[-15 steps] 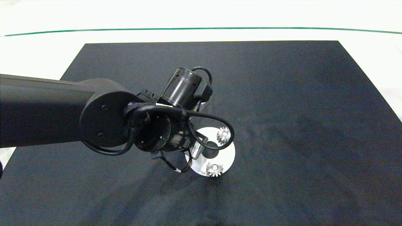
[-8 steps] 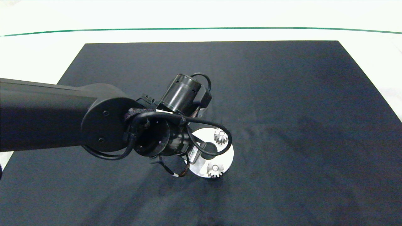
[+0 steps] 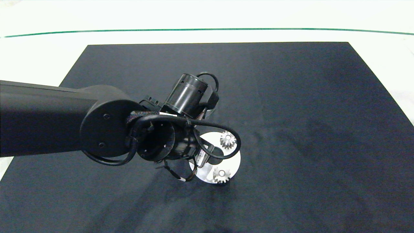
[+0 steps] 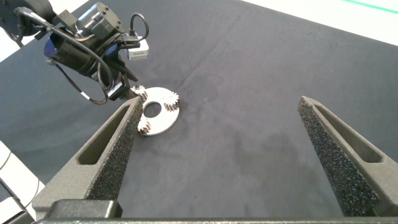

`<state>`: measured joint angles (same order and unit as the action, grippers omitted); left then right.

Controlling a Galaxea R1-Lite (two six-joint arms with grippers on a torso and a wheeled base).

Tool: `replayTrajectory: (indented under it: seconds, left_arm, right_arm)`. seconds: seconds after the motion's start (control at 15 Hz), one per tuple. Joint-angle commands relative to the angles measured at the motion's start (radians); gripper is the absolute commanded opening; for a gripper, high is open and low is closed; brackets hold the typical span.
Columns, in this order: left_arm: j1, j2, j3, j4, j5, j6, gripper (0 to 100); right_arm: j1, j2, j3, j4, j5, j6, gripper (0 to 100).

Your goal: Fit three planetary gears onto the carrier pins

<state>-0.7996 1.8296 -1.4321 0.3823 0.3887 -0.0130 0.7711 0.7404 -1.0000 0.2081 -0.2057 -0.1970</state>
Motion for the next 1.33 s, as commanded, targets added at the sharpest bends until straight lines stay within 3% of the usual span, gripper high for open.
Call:
replayTrajectory:
  seconds: [0.07, 0.33, 0.47, 0.53, 0.6, 0.73, 0.87, 1.0, 1.2, 1.33]
  left_arm:
    - [0.011, -0.089, 0.001, 0.01, 0.002, 0.018, 100]
    - [0.108, -0.305, 0.039, 0.098, 0.004, 0.025, 100]
    - [0.209, -0.412, 0.098, 0.101, 0.004, 0.025, 100]
    - [0.267, -0.464, 0.137, 0.101, 0.004, 0.03, 100]
    - [0.333, -0.507, 0.173, 0.099, 0.004, 0.038, 100]
    - [0.476, -0.55, 0.243, 0.087, 0.002, 0.025, 100]
    - [0.566, -0.618, 0.325, 0.032, 0.004, -0.002, 100]
    - [0.637, -0.728, 0.395, 0.0, 0.002, 0.005, 100]
    - [0.666, -0.855, 0.458, -0.002, 0.002, 0.007, 100]
    - [0.66, -0.957, 0.501, -0.002, 0.002, 0.008, 100]
  right_arm:
    - [0.001, 0.005, 0.001, 0.002, 0.0, -0.002, 100]
    - [-0.001, 0.01, 0.015, 0.004, -0.003, -0.001, 100]
    - [-0.006, 0.011, 0.032, 0.005, -0.011, -0.001, 100]
    - [-0.009, 0.019, 0.047, 0.005, -0.023, -0.001, 100]
    - [-0.024, 0.054, 0.055, 0.005, -0.061, -0.001, 100]
    - [-0.122, 0.152, 0.041, 0.001, -0.139, -0.015, 100]
    - [-0.245, 0.162, 0.058, -0.006, -0.159, -0.087, 100]
    - [-0.386, 0.155, 0.084, -0.015, -0.199, -0.102, 100]
    - [-0.615, 0.135, 0.189, -0.088, -0.208, -0.105, 100]
    - [-0.685, 0.057, 0.324, -0.193, -0.211, -0.133, 100]
